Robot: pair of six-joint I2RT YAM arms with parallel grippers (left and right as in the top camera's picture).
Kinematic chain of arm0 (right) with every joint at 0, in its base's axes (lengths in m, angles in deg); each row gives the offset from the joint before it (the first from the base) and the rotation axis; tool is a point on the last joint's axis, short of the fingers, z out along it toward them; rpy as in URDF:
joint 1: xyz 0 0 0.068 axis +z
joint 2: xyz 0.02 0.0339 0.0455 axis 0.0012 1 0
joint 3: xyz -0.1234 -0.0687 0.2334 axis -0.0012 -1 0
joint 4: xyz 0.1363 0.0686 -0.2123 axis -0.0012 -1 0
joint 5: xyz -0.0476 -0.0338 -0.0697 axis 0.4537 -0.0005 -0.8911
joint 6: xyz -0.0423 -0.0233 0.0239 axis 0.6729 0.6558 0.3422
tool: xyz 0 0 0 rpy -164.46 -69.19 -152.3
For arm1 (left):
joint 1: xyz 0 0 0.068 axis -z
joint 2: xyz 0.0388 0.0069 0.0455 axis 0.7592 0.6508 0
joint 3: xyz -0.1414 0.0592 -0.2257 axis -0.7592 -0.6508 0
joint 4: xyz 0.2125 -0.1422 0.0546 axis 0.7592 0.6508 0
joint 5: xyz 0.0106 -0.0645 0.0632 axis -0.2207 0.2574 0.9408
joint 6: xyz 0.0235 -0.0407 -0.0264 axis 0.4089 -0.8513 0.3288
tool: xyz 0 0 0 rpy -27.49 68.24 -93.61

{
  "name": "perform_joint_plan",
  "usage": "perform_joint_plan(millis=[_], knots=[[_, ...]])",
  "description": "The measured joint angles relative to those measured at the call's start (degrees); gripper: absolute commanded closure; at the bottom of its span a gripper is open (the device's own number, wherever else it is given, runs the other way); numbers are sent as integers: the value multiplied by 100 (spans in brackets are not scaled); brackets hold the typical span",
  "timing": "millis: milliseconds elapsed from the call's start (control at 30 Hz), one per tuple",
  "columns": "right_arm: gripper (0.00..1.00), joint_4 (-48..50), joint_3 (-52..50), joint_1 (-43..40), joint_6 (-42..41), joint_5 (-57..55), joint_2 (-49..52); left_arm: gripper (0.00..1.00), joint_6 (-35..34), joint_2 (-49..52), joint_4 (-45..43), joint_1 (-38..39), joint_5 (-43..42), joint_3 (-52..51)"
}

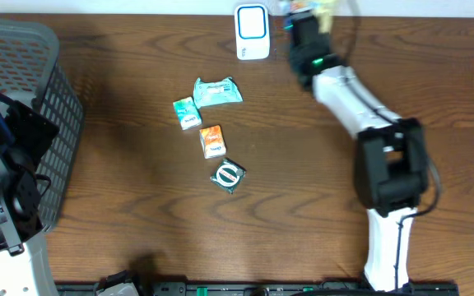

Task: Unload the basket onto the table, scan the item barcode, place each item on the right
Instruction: 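Carry the yellow bag to the right table edge and release it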

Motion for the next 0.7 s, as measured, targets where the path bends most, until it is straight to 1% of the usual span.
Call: perform_joint_plan(millis=[100,133,167,200,233,267,300,333,367,433,533,567,700], knots=[[99,-531,22,-837,-39,-87,-214,5,0,0,0,0,0,0],[99,-627,26,-994,-37,-96,-229,5,0,0,-2,0,0,0],[95,-852,31,-1456,-37,-142,-238,5,0,0,0,0,0,0],[64,-1056,31,-1930,11,-190,-236,5,0,0,0,0,0,0],[1,-1224,31,-2343,83,-219,-236,5,0,0,0,0,0,0],[1,-1351,33,-2695,109,-223,-236,5,0,0,2,0,0,0],[1,-1408,35,-2800,109,-192,-236,5,0,0,2,0,0,0],[1,-1716,42,-3084,59,-42,-236,5,0,0,2,0,0,0],[1,-1812,42,-3180,39,2,-236,5,0,0,-2,0,-2,0],[1,-2068,44,-3322,-7,490,-236,5,0,0,2,0,0,0],[1,-2153,44,-3261,-153,1421,-236,5,0,0,0,0,0,0],[1,-2149,42,-3171,-267,1996,-236,5,0,0,0,0,0,0],[1,-1996,44,-2815,-662,3707,-236,5,0,0,0,0,0,0]])
